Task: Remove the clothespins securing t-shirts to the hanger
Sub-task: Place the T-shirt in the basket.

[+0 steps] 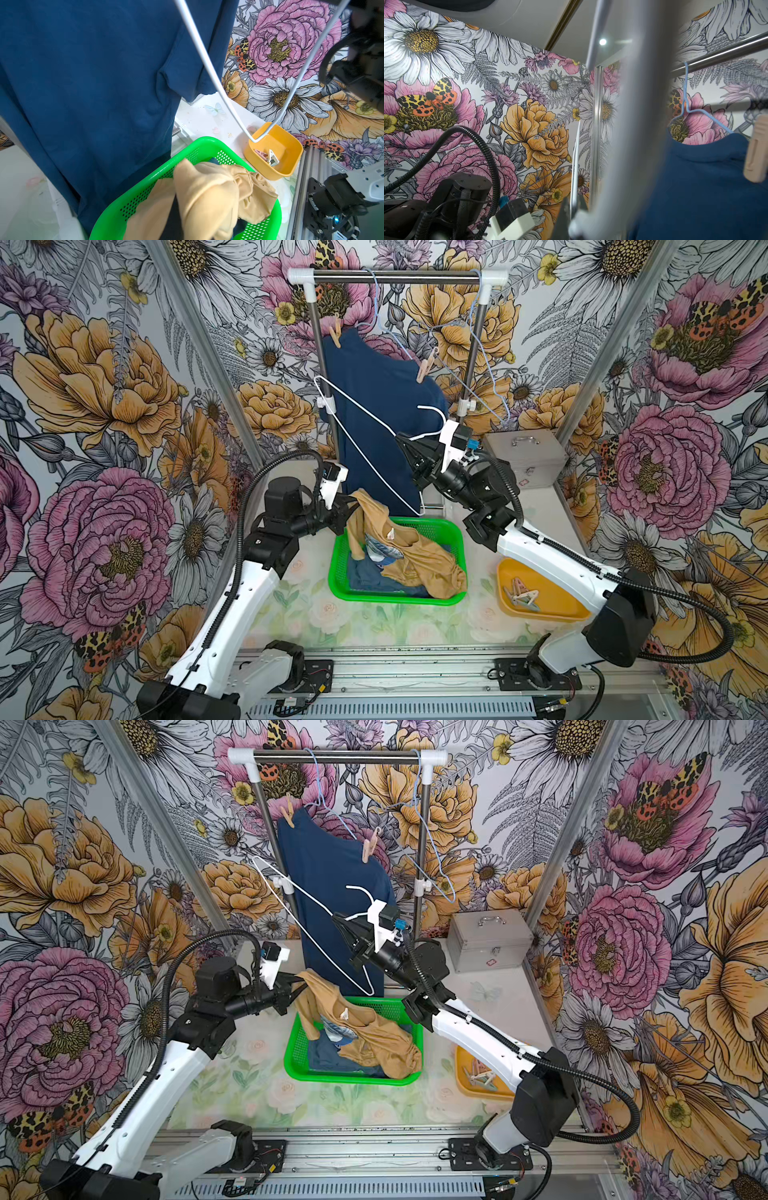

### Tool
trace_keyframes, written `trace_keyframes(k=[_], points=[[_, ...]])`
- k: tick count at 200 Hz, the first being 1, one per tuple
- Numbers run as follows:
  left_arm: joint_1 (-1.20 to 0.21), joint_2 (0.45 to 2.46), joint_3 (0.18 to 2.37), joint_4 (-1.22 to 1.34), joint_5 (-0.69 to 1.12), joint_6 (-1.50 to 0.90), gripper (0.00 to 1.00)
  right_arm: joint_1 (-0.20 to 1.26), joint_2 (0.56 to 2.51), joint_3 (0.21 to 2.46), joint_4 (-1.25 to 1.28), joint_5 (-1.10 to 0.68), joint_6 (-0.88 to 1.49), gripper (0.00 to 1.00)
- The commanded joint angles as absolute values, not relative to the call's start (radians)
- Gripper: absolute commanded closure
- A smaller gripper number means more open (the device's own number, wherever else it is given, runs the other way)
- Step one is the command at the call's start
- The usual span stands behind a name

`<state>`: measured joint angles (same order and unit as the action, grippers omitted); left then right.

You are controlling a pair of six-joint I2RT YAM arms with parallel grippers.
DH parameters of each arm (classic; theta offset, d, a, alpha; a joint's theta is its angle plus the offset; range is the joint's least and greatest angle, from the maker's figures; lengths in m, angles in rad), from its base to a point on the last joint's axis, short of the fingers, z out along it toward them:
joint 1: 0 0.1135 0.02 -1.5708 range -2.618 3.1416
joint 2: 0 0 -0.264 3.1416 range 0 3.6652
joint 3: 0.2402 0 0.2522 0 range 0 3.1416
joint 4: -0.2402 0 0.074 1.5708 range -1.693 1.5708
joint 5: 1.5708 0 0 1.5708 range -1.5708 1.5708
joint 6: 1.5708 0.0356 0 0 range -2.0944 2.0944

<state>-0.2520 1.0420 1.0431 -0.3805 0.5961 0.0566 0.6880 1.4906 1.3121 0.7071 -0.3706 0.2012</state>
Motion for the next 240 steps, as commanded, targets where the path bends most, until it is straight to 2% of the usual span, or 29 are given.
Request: trace_keyframes(k=[1,21,67,96,116,137,156,192,222,240], points=[[-0.296,1.034,1.049,-0.422,0.54,0.095,1.0,0.685,1.379,1.324,0.573,-0.36,0.123,1.0],[-0.381,1.049,1.018,-0.438,0.482,0.101,1.0,0.679,1.258,1.264,0.338,-0.316,0.032,1.0],[-0.508,1.098,0.908,-0.441,0.338,0.11,1.0,0.616,1.003,1.106,0.009,-0.272,0.003,1.0],[-0.535,1.225,0.88,-0.436,0.324,0.125,0.98,0.588,0.891,0.998,-0.05,-0.273,0.003,1.0],[-0.546,1.275,0.891,-0.429,0.347,0.116,0.8,0.57,0.848,0.937,-0.076,-0.267,0.02,1.0],[-0.567,1.279,0.898,-0.43,0.331,0.127,0.47,0.558,0.83,0.895,-0.077,-0.282,0.038,1.0],[-0.574,1.269,0.898,-0.433,0.319,0.119,0.29,0.541,0.833,0.882,-0.079,-0.293,0.046,1.0],[-0.602,1.19,0.888,-0.473,0.261,0.109,0.14,0.49,0.876,0.903,-0.098,-0.348,0.053,1.0],[-0.603,1.132,0.936,-0.565,0.203,0.066,0.06,0.457,0.918,0.913,-0.101,-0.401,0.064,1.0],[-0.562,1.105,0.993,-0.629,0.232,0.043,0.05,0.452,0.933,0.915,-0.103,-0.422,0.072,1.0]])
